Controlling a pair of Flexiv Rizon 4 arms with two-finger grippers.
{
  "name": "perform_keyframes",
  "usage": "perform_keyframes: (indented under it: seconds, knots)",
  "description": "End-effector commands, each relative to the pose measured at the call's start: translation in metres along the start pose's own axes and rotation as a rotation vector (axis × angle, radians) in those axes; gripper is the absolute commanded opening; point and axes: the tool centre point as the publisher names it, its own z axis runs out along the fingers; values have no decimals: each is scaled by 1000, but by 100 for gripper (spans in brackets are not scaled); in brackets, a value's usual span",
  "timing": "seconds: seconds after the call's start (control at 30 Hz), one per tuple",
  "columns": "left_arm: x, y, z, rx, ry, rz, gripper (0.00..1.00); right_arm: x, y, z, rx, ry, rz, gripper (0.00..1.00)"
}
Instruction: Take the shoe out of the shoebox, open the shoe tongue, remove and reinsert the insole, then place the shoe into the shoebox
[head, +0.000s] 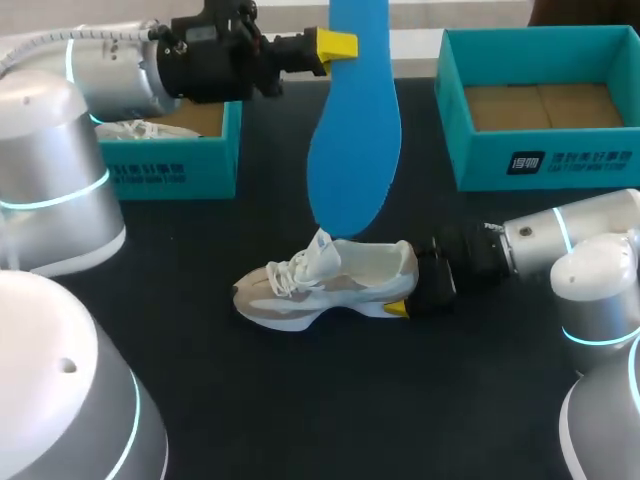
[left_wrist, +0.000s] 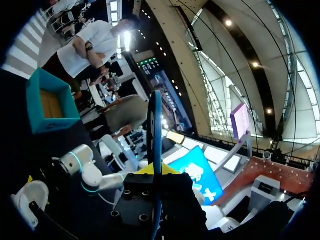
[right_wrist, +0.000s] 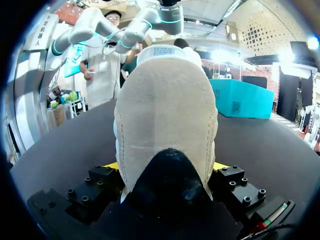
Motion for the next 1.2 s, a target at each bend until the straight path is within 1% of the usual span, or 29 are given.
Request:
perform_keyframes:
  seconds: [0.03, 0.1, 0.2, 0.27, 0.47, 0.63, 0.9, 1.2]
  knots:
    - [8, 13, -3, -2, -41, 5, 0, -1, -3, 5, 3, -2, 0, 0]
    - [11, 18, -1, 12, -51, 6, 0, -1, -3, 5, 3, -2, 0, 0]
    - [14, 29, 2, 6, -52, 12, 0, -1, -3, 5, 3, -2, 0, 0]
    - [13, 35, 5, 2, -49, 9, 0, -1, -3, 5, 3, -2, 0, 0]
    - [14, 46, 14, 17, -42, -1, 0, -1, -3, 5, 3, -2, 0, 0]
    - [23, 56, 21, 13, -21, -12, 0, -1, -3, 5, 3, -2, 0, 0]
    - [33, 63, 22, 4, -9, -24, 0, -1, -3, 5, 3, -2, 0, 0]
    - [34, 67, 21, 11, -18, -54, 0, -1, -3, 5, 3, -2, 0, 0]
